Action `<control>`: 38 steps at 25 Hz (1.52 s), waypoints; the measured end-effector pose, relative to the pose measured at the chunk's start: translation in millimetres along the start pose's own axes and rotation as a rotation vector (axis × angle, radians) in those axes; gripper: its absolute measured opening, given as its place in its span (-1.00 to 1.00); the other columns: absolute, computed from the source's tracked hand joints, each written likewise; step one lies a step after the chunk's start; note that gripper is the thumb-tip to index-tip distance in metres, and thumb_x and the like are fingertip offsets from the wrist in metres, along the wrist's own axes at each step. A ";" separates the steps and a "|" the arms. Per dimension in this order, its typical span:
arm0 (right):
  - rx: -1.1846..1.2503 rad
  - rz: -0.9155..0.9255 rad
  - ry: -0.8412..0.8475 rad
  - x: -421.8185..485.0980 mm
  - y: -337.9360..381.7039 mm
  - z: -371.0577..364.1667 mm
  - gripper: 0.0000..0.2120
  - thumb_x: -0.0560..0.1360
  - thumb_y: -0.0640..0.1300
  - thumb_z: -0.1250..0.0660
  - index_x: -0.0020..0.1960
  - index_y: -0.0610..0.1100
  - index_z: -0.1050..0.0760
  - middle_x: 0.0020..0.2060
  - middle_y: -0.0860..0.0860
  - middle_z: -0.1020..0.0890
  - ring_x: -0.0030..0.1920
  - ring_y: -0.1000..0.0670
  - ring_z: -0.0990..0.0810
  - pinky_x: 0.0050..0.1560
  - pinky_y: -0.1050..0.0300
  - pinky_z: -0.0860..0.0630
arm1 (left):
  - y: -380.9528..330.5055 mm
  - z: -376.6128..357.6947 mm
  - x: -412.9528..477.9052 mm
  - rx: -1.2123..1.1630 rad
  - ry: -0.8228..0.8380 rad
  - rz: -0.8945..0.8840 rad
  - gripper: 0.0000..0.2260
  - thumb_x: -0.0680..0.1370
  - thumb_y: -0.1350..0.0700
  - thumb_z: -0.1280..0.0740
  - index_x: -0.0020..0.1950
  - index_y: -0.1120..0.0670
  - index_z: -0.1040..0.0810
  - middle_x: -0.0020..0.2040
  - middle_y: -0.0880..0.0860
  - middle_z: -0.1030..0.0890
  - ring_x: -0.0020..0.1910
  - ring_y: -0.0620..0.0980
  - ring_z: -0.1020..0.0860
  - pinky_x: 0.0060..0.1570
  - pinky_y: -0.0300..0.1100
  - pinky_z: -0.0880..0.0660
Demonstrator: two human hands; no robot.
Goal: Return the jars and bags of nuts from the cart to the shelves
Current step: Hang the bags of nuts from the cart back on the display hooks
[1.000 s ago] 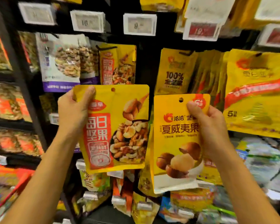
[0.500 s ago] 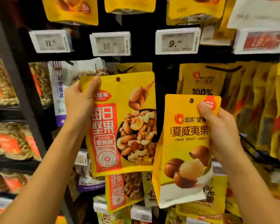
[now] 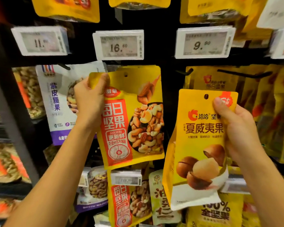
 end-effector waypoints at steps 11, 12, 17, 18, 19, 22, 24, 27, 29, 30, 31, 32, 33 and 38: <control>-0.010 0.018 0.055 7.6 -7.4 -1.4 -0.83 0.39 0.07 -0.31 -0.15 0.10 -0.67 -0.18 0.01 -0.72 -0.15 -0.01 -0.71 -0.33 0.11 -0.61 | 12.9 -4.7 6.2 0.034 0.034 0.073 -0.80 0.53 0.03 -0.34 -0.28 0.00 -0.48 -0.44 -0.09 -0.61 -0.42 -0.10 -0.63 -0.39 -0.25 -0.55; -0.008 0.020 0.060 7.6 -7.7 -2.3 -0.84 0.39 0.07 -0.32 -0.15 0.11 -0.67 -0.18 0.01 -0.72 -0.15 -0.01 -0.71 -0.33 0.11 -0.61 | 14.6 -7.7 7.7 0.063 0.037 0.066 -0.81 0.54 0.03 -0.34 -0.28 0.00 -0.49 -0.42 -0.08 -0.61 -0.40 -0.10 -0.62 -0.35 -0.21 -0.57; -0.001 0.005 0.048 9.2 -8.2 -2.6 -0.83 0.39 0.05 -0.31 -0.15 0.05 -0.66 -0.17 -0.01 -0.72 -0.14 -0.02 -0.71 -0.33 0.11 -0.61 | 28.7 -26.7 11.8 0.094 0.095 0.103 -0.82 0.59 0.06 -0.26 -0.18 0.08 -0.49 -0.23 0.06 -0.60 -0.24 0.01 -0.62 -0.12 -0.04 -0.57; 0.007 0.007 0.050 8.7 -6.9 -2.4 -0.83 0.39 0.04 -0.31 -0.15 0.04 -0.66 -0.17 -0.01 -0.72 -0.15 -0.01 -0.71 -0.33 0.11 -0.61 | 30.8 -25.9 11.4 0.158 0.113 0.103 -0.82 0.59 0.04 -0.25 -0.11 0.12 -0.52 -0.16 0.10 -0.62 -0.14 0.05 -0.62 -0.03 -0.02 -0.56; 0.018 0.009 0.049 7.9 -5.0 -1.2 -0.83 0.39 0.04 -0.31 -0.14 0.02 -0.66 -0.18 -0.01 -0.72 -0.15 -0.01 -0.71 -0.34 0.12 -0.61 | 28.8 -21.4 9.7 0.302 0.106 0.051 -0.78 0.59 0.02 -0.24 0.00 0.17 -0.54 -0.06 0.14 -0.62 -0.03 0.08 -0.60 0.06 -0.05 -0.53; 0.030 0.028 0.014 7.5 3.1 8.7 -0.81 0.39 0.03 -0.32 -0.08 -0.01 -0.63 -0.16 -0.02 -0.72 -0.13 -0.02 -0.71 -0.31 0.11 -0.62 | -21.4 -5.0 -24.5 0.646 -0.194 -0.507 -0.73 0.58 0.10 -0.24 0.16 0.27 -0.47 0.03 0.17 -0.54 0.02 0.06 -0.49 0.03 -0.28 -0.37; 0.009 0.059 -0.009 7.3 12.6 16.8 -0.79 0.40 0.03 -0.31 -0.05 -0.03 -0.60 -0.16 -0.01 -0.72 -0.12 -0.02 -0.70 -0.27 0.10 -0.62 | -44.3 -20.2 -63.8 0.412 -0.152 -0.697 -0.83 0.58 0.11 -0.22 0.06 0.18 -0.49 -0.09 -0.03 -0.50 -0.12 0.02 -0.48 -0.10 -0.22 -0.40; -0.039 0.090 -0.017 5.5 23.9 25.9 -0.82 0.42 0.02 -0.30 -0.06 -0.03 -0.57 -0.20 0.02 -0.72 -0.16 0.01 -0.71 -0.29 0.16 -0.61 | -36.3 -92.6 -96.7 -0.027 0.448 -0.189 -0.79 0.55 -0.10 -0.23 -0.09 0.02 -0.52 -0.23 -0.10 -0.56 -0.22 -0.11 -0.54 -0.25 -0.24 -0.47; -0.060 0.093 -0.015 5.0 25.8 29.2 -0.86 0.48 -0.02 -0.27 -0.06 -0.04 -0.57 -0.21 0.02 -0.72 -0.17 0.02 -0.71 -0.30 0.20 -0.60 | -32.4 -131.0 -117.4 -0.096 0.649 -0.010 -0.76 0.52 -0.13 -0.25 -0.09 0.02 -0.54 -0.20 -0.11 -0.63 -0.18 -0.19 -0.59 -0.23 -0.31 -0.48; -0.070 0.096 -0.007 4.5 26.1 31.3 -0.85 0.50 -0.03 -0.26 -0.05 -0.05 -0.57 -0.20 0.02 -0.72 -0.17 0.01 -0.71 -0.28 0.20 -0.61 | -32.2 -145.1 -123.6 -0.143 0.667 0.007 -0.78 0.51 -0.10 -0.25 -0.08 0.02 -0.54 -0.21 -0.12 -0.65 -0.17 -0.22 -0.60 -0.23 -0.35 -0.49; -0.076 0.101 0.005 3.5 26.2 33.5 -0.84 0.51 -0.04 -0.26 -0.04 -0.06 -0.57 -0.20 0.00 -0.72 -0.16 0.00 -0.71 -0.27 0.20 -0.61 | -32.8 -155.2 -128.9 -0.218 0.647 0.033 -0.82 0.50 -0.05 -0.25 -0.09 0.02 -0.56 -0.22 -0.12 -0.66 -0.19 -0.22 -0.62 -0.24 -0.37 -0.50; -0.082 0.109 0.013 2.3 25.8 36.8 -0.83 0.49 -0.03 -0.26 -0.05 -0.07 -0.58 -0.20 0.00 -0.72 -0.17 0.00 -0.71 -0.26 0.20 -0.61 | -31.6 -161.6 -132.7 -0.268 0.602 0.046 -0.88 0.52 0.01 -0.27 -0.11 0.01 -0.57 -0.25 -0.12 -0.67 -0.22 -0.21 -0.64 -0.28 -0.36 -0.52; -0.090 0.114 0.017 0.6 25.2 40.9 -0.82 0.47 0.00 -0.26 -0.06 -0.06 -0.58 -0.20 0.00 -0.72 -0.17 0.01 -0.71 -0.27 0.21 -0.61 | -28.5 -165.5 -136.6 -0.294 0.560 0.044 -0.89 0.54 0.07 -0.27 -0.13 -0.01 -0.57 -0.27 -0.11 -0.67 -0.26 -0.19 -0.64 -0.32 -0.35 -0.52; -0.204 0.131 0.029 -3.4 20.8 62.5 -0.61 0.45 0.14 -0.13 -0.09 -0.11 -0.59 -0.24 0.02 -0.72 -0.22 0.07 -0.70 -0.31 0.29 -0.58 | -18.3 -175.2 -143.6 -0.336 0.481 0.053 -0.68 0.55 0.15 -0.28 -0.36 -0.10 -0.61 -0.43 -0.13 -0.61 -0.41 -0.24 -0.59 -0.43 -0.37 -0.48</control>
Point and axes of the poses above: each hand's wrist, its own x-axis towards the middle knuckle, its own z-axis out of the back of the hand, y = z × x, the point moved 6 cm from there along x, towards the middle knuckle
